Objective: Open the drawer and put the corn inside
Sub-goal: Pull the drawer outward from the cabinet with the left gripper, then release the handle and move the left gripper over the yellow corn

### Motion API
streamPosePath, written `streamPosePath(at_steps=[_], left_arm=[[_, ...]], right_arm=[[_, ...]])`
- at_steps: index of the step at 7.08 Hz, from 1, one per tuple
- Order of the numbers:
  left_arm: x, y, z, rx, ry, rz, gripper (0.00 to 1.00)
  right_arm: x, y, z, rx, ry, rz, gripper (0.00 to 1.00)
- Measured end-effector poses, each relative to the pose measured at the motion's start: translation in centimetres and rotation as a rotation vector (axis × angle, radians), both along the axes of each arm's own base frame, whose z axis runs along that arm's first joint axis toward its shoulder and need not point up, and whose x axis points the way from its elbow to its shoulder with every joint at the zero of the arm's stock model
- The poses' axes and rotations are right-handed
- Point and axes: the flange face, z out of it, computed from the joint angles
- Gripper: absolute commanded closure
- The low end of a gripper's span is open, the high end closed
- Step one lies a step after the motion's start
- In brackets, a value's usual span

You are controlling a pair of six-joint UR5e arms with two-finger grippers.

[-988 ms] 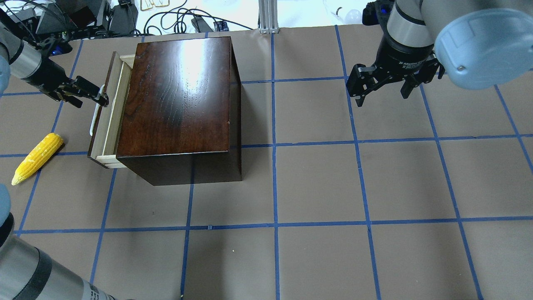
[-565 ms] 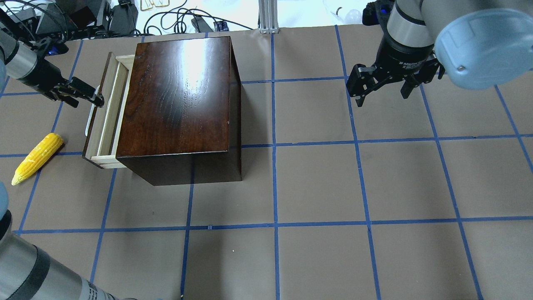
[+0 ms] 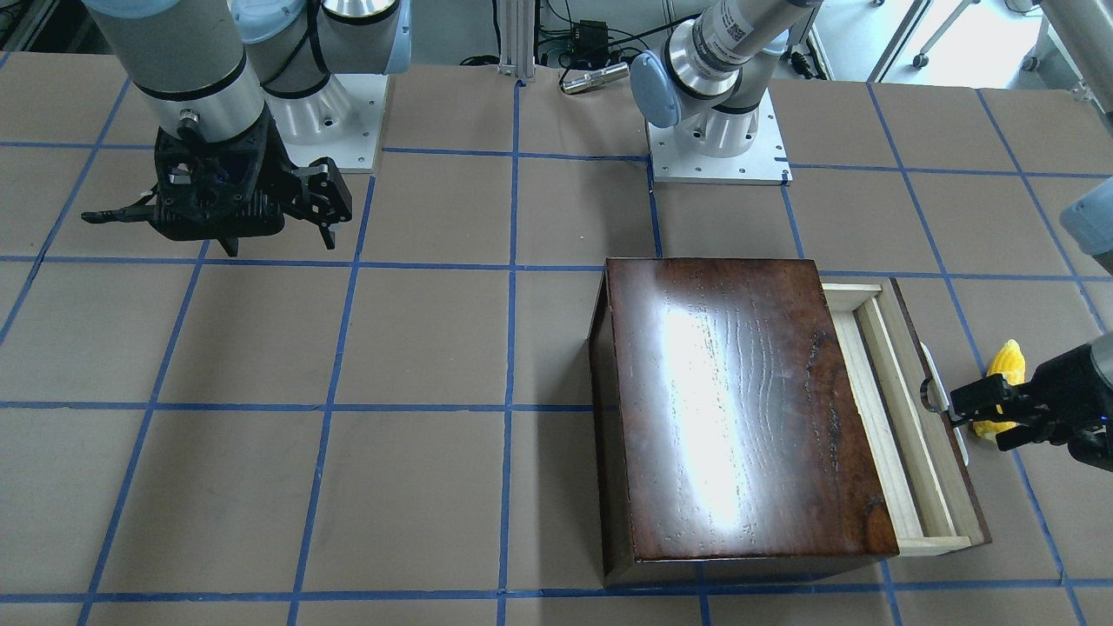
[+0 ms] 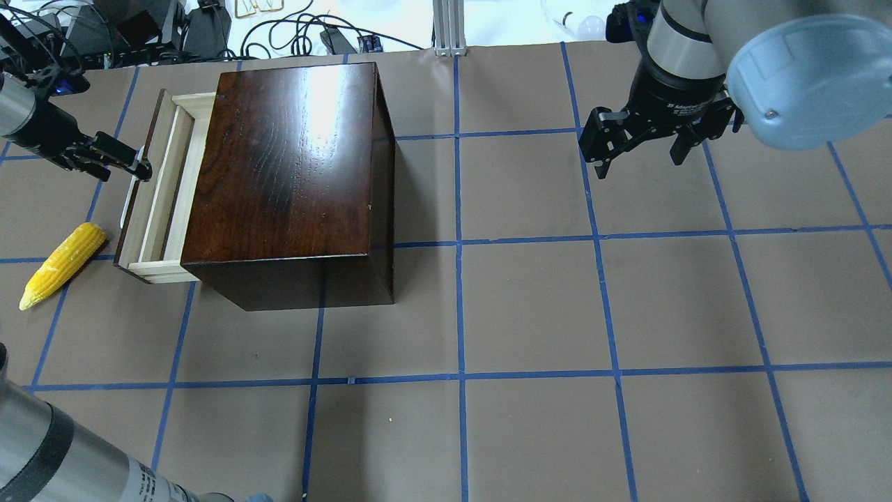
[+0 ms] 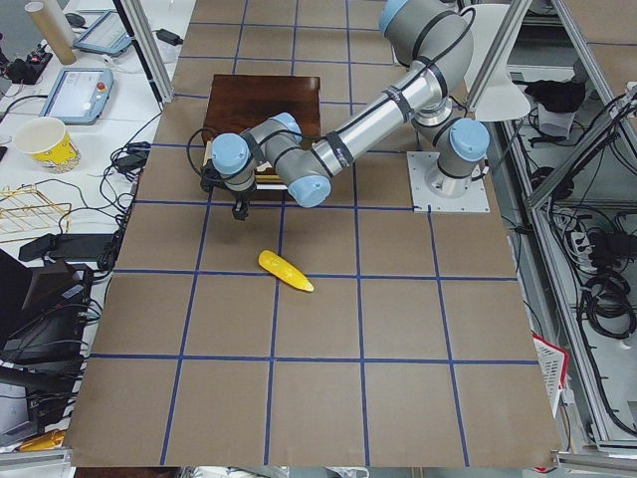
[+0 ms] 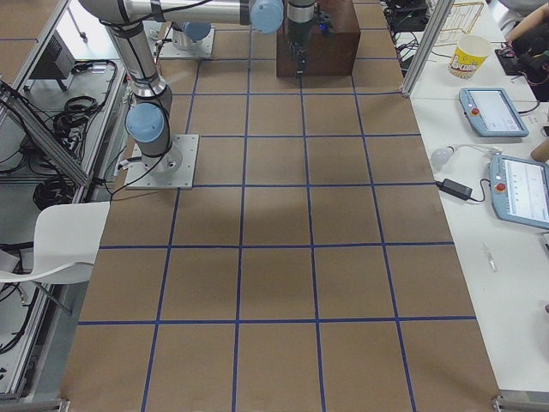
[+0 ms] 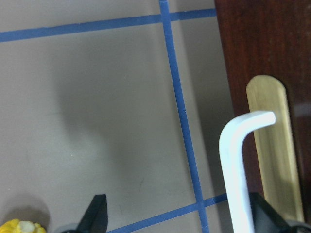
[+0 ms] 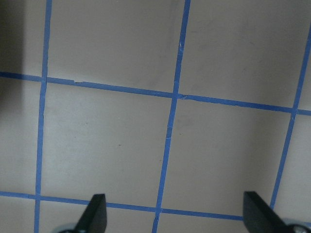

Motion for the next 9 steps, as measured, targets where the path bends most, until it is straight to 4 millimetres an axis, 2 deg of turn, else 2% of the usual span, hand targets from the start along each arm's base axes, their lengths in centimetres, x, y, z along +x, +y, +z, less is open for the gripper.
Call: streamPosePath(at_steps=[6,9], left_arm=[[0.8,-0.3,0.7,-0.006,-0.036,-0.022,0.00],[1.9,0.1,0.8,-0.009,-0.038,-0.013,0.00]], right_arm=[[0.0,0.0,0.0,0.000,0.000,0.000,0.00],[-0.1,0.0,0.0,0.000,0.000,-0.001,0.00]])
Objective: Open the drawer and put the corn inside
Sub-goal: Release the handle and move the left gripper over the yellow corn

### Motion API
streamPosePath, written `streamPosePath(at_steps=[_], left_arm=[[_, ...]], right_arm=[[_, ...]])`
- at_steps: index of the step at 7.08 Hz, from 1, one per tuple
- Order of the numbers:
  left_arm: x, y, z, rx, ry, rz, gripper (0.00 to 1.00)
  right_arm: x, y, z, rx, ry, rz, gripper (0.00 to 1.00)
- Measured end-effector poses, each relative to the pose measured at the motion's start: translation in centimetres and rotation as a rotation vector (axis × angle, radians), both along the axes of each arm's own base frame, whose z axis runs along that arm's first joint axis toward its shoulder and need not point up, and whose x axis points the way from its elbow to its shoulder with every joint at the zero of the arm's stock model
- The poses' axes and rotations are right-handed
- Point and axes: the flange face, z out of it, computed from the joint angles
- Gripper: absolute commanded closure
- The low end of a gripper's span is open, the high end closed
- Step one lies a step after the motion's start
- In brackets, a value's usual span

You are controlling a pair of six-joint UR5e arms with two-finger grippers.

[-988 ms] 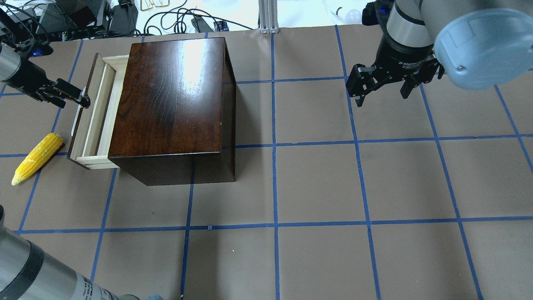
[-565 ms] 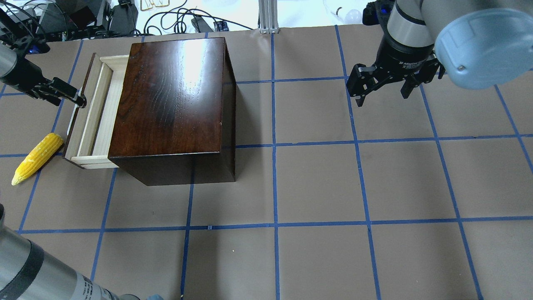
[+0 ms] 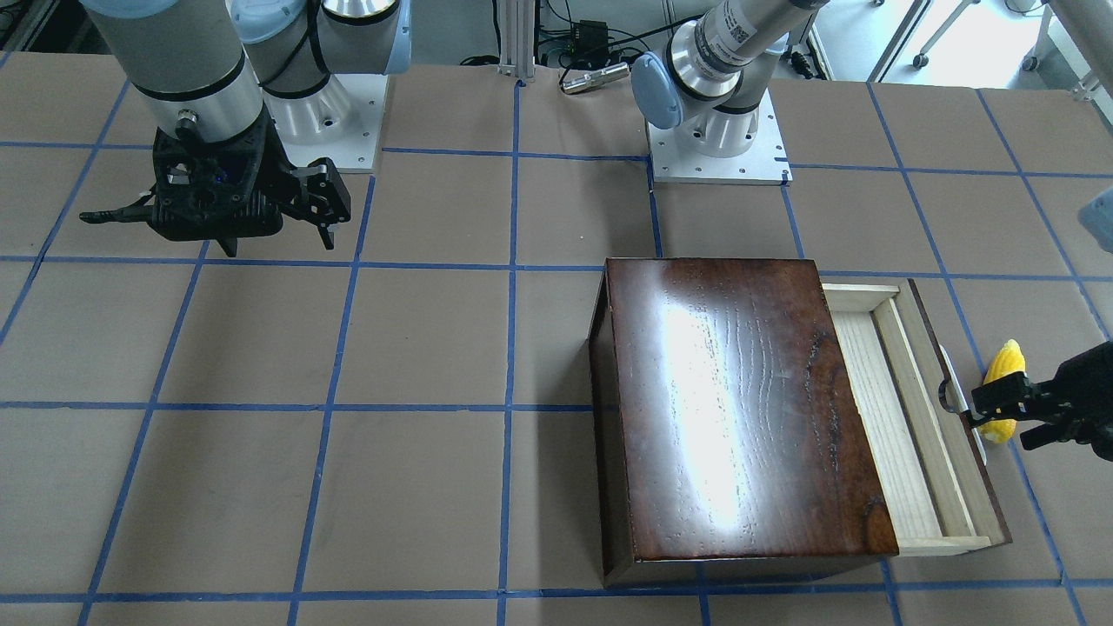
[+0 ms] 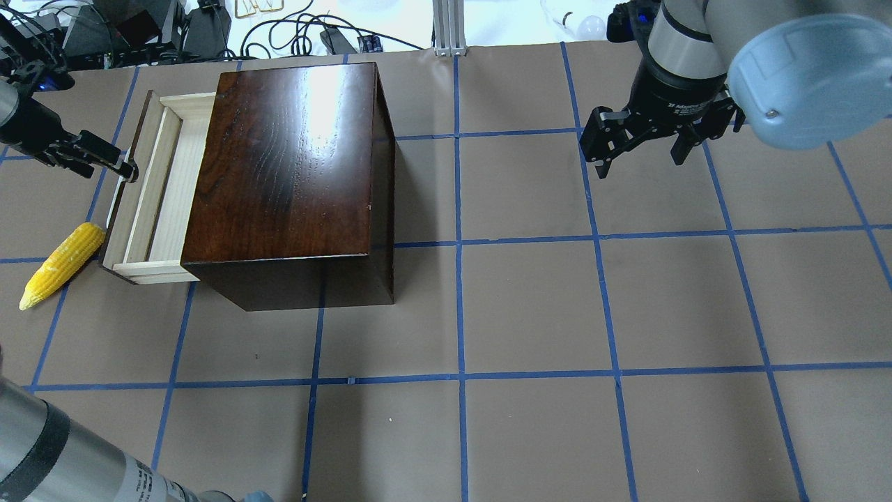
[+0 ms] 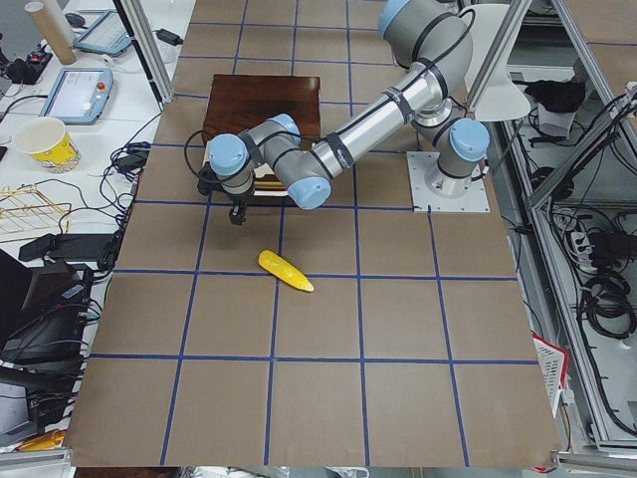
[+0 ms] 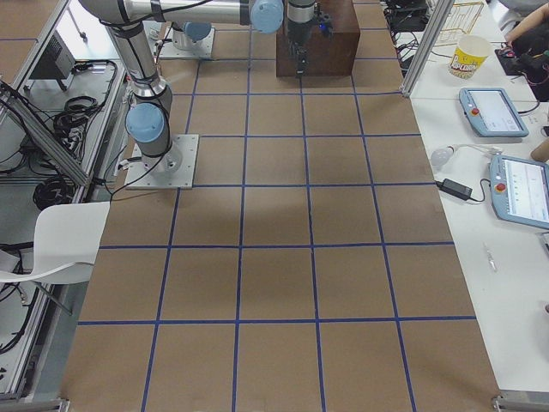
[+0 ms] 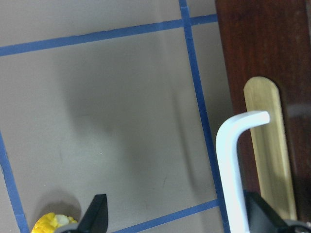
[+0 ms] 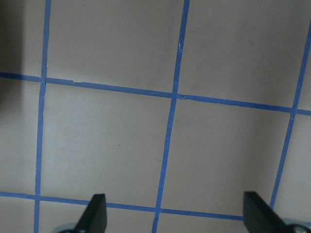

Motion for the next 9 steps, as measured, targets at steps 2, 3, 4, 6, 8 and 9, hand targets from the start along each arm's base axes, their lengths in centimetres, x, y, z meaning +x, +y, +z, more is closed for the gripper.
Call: streamPosePath(at_steps=[2,3,4,6,8,9], left_arm=[[0.2,0.1,0.1,-0.001,-0.001,0.002,0.00],[0.3,0.2,0.4,-0.001,-0.006,0.001,0.00],[0.3,0.3,1.2,-0.004,-0.015,0.001,0.00],[0.2,0.8,3.4,0.004,-0.039,-0.002,0.00],[0.9,1.6,5.9,0.029,-0.084,-0.055,0.00],[1.9,2.3,6.4,0.034,-0.105,-0.112,0.00]], right_arm=[[0.1,0.0,0.0,0.000,0.000,0.001,0.00],[0.1,0.0,0.0,0.000,0.000,0.002,0.00],[0.1,0.0,0.0,0.000,0.000,0.001,0.00],[0.0,0.0,0.0,0.000,0.000,0.000,0.00],[0.1,0.0,0.0,0.000,0.000,0.001,0.00],[0.1,0.0,0.0,0.000,0.000,0.001,0.00]])
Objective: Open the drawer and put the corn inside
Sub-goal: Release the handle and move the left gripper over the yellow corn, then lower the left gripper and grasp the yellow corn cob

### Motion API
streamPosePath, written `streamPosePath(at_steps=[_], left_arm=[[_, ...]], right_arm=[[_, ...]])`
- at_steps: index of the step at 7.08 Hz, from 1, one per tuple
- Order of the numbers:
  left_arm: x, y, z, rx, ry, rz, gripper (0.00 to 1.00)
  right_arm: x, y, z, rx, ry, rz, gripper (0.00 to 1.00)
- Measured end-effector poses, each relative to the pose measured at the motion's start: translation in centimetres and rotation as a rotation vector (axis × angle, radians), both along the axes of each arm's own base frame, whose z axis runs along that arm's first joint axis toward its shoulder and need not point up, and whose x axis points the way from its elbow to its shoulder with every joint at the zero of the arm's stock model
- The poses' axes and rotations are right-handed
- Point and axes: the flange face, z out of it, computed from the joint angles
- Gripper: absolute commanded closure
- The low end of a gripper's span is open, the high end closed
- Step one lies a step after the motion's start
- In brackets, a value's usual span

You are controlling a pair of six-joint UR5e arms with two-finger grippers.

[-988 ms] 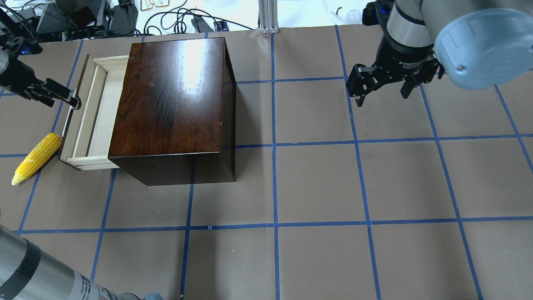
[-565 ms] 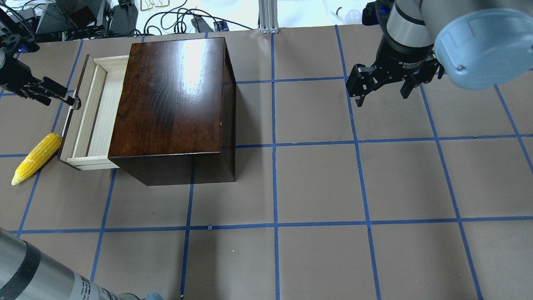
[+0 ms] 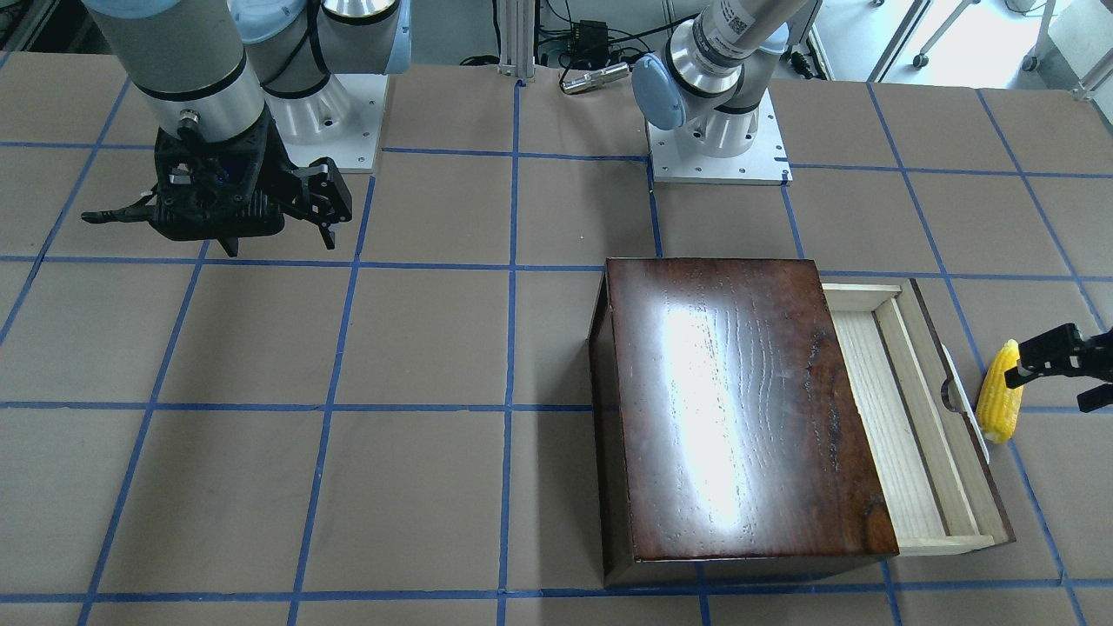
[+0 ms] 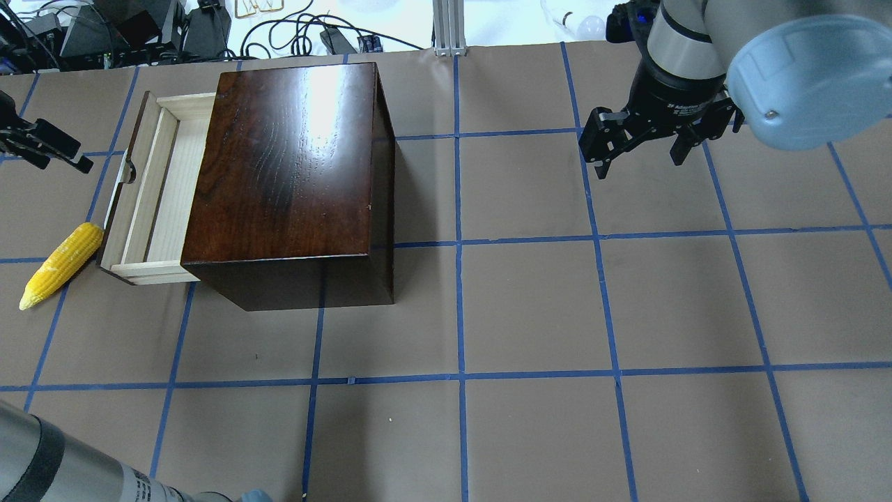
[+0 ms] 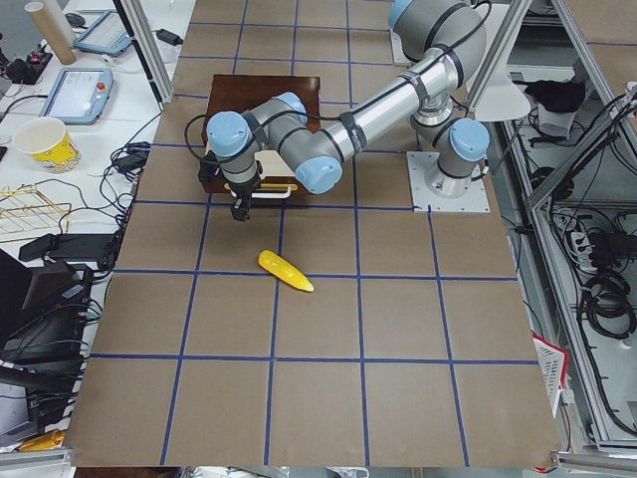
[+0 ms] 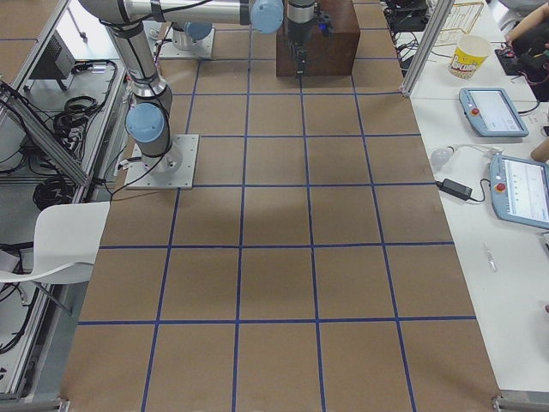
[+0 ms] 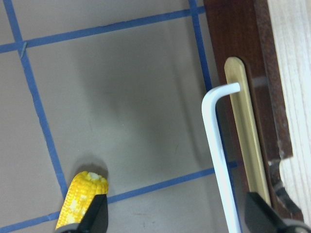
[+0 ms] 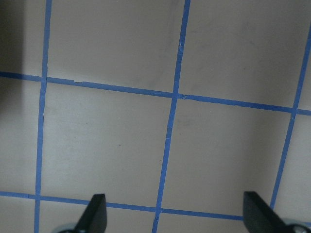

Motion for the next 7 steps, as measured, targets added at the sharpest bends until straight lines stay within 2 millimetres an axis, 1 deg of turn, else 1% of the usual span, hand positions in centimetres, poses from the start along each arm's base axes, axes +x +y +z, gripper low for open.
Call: streamPosePath(at_steps=[1,2,4,5,7], left_arm=[[1.1,0.6,0.0,0.006,-0.017,-0.081,0.00],[2.0,1.0,-0.5,0.016,-0.029,-0.159,0.00],[3.5,1.4,-2.1,0.046,-0.063,-0.262,0.00],[4.0,1.5,-2.8,0.060,-0.099,-0.284,0.00],[4.2,2.1,-4.8,0.029,-0.183,-0.368,0.00]], right_arm=[[0.0,0.0,0.0,0.000,0.000,0.000,0.00],[0.0,0.0,0.0,0.000,0.000,-0.001,0.00],[-0.1,0.0,0.0,0.000,0.000,-0.001,0.00],[0.0,0.0,0.0,0.000,0.000,-0.001,0.00],[0.0,0.0,0.0,0.001,0.000,0.000,0.00]])
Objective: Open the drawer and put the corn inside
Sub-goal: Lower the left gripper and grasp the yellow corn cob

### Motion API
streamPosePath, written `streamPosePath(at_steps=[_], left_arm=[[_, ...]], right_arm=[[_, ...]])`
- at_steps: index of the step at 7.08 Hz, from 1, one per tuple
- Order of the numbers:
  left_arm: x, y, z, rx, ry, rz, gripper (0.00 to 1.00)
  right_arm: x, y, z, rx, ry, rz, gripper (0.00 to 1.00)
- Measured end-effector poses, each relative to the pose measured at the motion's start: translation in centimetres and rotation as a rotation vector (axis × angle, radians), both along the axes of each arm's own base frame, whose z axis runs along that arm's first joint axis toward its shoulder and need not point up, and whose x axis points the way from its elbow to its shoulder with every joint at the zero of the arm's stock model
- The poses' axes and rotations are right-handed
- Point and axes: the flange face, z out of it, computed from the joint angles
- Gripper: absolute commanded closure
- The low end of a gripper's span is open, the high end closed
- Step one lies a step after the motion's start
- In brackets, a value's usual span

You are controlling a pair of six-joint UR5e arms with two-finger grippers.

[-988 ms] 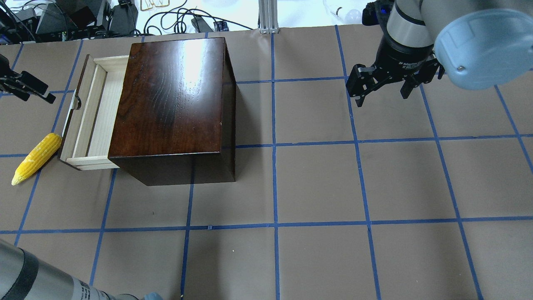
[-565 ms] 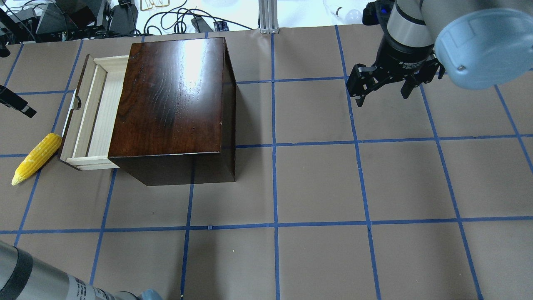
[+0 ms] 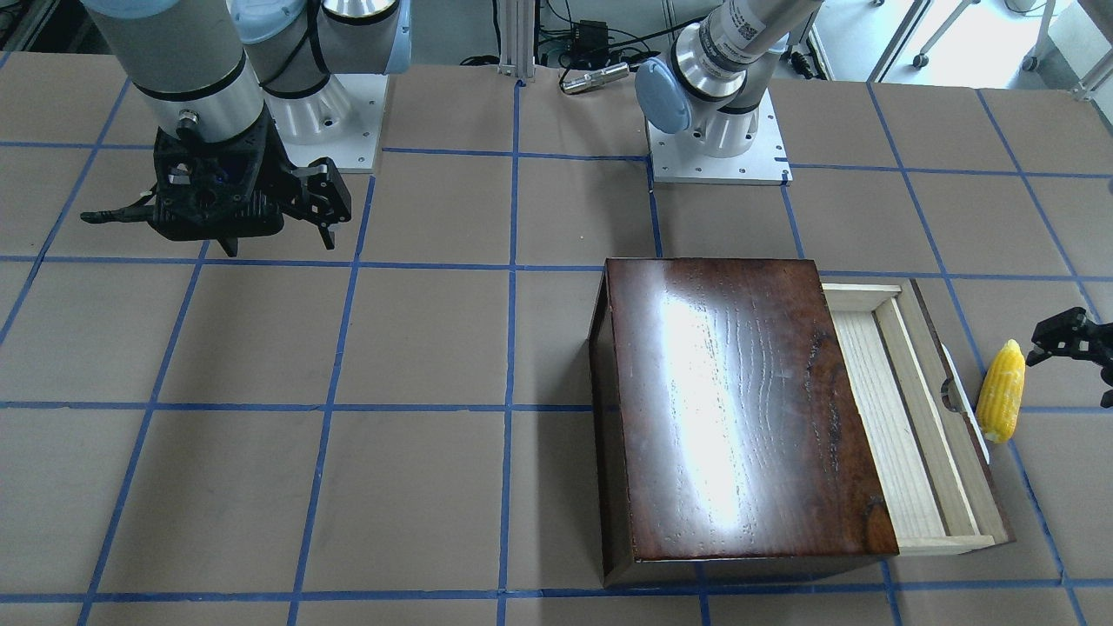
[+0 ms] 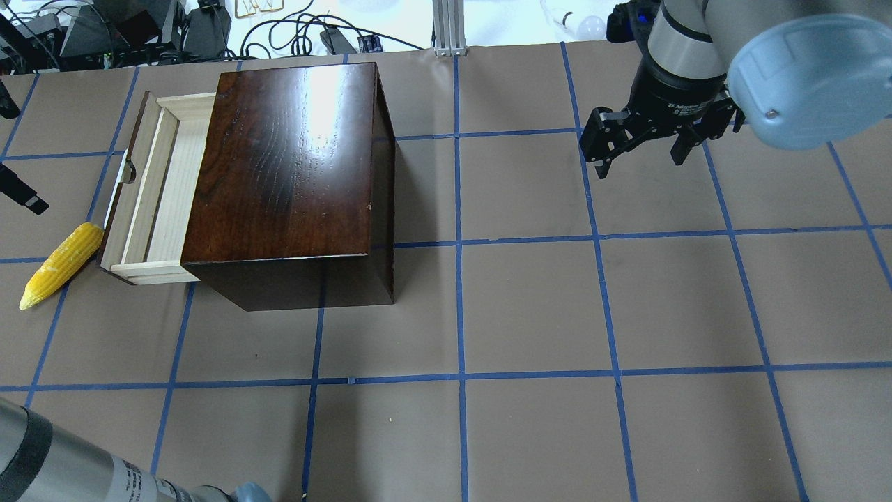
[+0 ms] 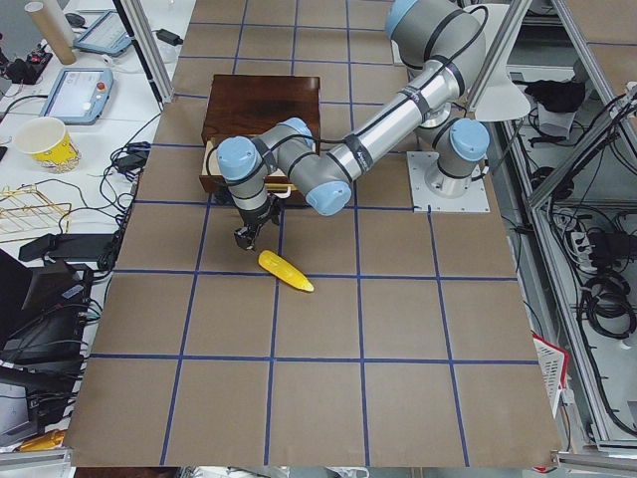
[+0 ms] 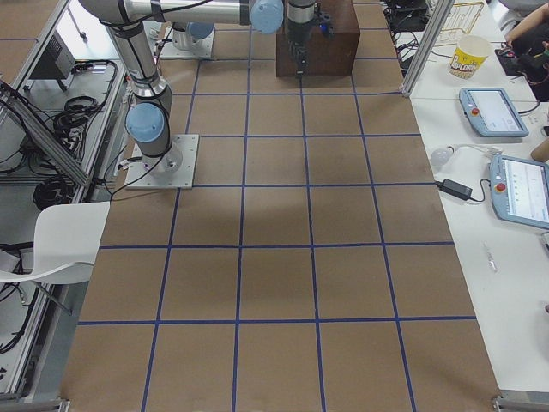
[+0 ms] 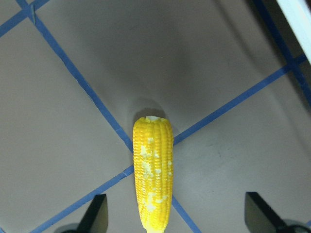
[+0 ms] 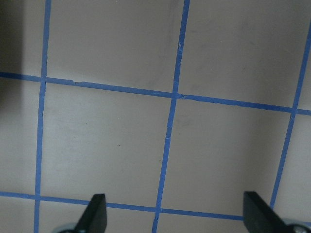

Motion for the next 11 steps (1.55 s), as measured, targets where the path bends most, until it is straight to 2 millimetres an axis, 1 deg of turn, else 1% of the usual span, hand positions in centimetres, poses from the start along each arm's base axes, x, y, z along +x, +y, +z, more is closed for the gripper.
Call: streamPosePath(at_steps=[2,3,5,7,10,11], left_arm=[[-0.6,1.1,-2.1,-0.039,-0.036,-0.057,0.00],[-0.3,1.7,-3.1,-0.038,-0.026,-0.062,0.00],[1.5,2.8,-4.7,-0.038,0.012,-0.053,0.00],[2.0,3.1,-6.2,-0.026,0.042,-0.048,0.00],[2.4,2.7,-9.1,0.001,0.070,-0.048,0.00],[2.5,2.6,-10.1,0.012,0.078,-0.049,0.03]], right_arm=[[0.0,0.0,0.0,0.000,0.000,0.000,0.00],[0.0,0.0,0.0,0.000,0.000,0.000,0.00],[-0.1,0.0,0.0,-0.001,0.000,-0.001,0.00],[0.0,0.0,0.1,-0.001,0.000,0.000,0.00],[0.0,0.0,0.0,0.000,0.000,0.000,0.00],[0.0,0.0,0.0,-0.001,0.000,0.000,0.00]])
